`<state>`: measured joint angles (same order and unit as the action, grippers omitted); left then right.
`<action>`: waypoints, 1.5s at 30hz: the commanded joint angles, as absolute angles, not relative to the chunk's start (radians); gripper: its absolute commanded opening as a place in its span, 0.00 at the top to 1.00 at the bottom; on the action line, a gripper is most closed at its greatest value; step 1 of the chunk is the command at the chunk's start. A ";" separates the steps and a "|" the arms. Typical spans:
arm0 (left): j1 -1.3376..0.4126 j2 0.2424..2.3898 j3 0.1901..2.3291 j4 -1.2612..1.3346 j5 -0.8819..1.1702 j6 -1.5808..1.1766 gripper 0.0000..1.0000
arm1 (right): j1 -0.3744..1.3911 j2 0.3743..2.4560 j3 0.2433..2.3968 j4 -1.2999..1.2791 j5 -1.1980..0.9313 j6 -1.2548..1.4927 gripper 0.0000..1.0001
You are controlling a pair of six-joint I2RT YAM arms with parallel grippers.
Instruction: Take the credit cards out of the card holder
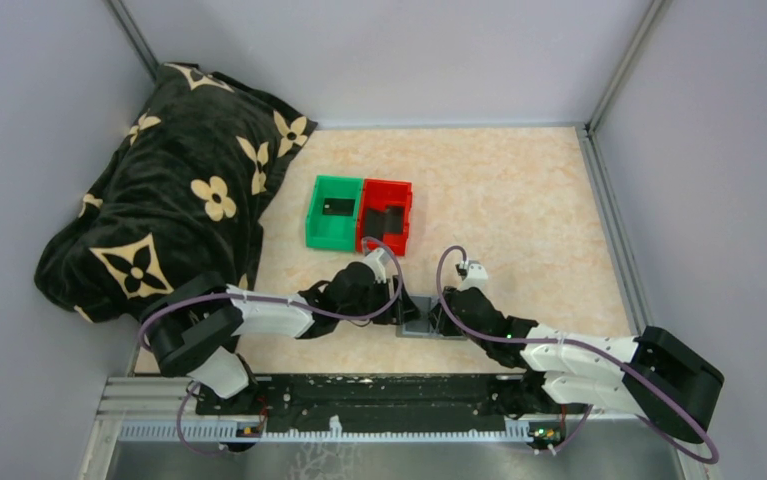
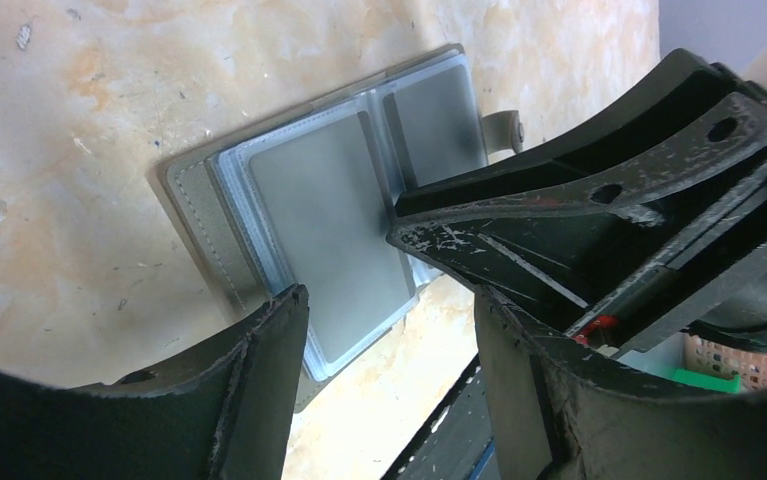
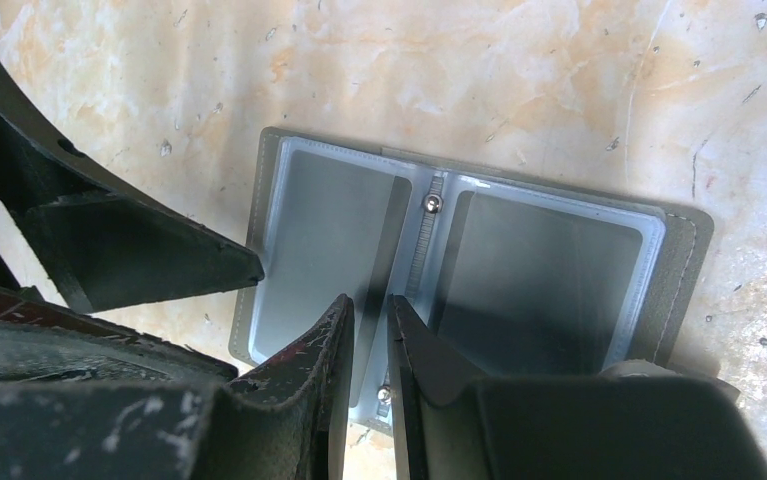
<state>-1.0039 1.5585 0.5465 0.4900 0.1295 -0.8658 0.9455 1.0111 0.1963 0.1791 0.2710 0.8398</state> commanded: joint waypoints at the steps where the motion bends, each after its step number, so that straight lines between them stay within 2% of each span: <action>1: -1.008 1.594 0.554 0.532 0.154 -0.873 0.32 | 0.953 1.021 0.195 0.230 0.272 0.848 0.80; 19: -1.008 1.578 0.540 0.515 0.137 -0.868 0.32 | 0.952 1.015 0.187 0.229 0.281 0.858 0.81; 30: -1.008 1.609 0.531 0.550 0.151 -0.874 0.32 | 0.930 0.886 0.177 0.117 0.329 0.859 0.81; 32: -1.008 1.607 0.527 0.552 0.149 -0.876 0.32 | 0.930 0.898 0.173 0.121 0.324 0.859 0.85; 34: -1.008 1.601 0.523 0.552 0.149 -0.876 0.32 | 0.930 0.911 0.173 0.115 0.323 0.863 0.98; 35: -1.008 1.598 0.521 0.552 0.149 -0.877 0.32 | 0.930 0.916 0.171 0.112 0.324 0.865 1.00; 45: -1.008 1.582 0.518 0.550 0.150 -0.874 0.32 | 0.930 0.956 0.146 0.160 0.301 0.856 1.00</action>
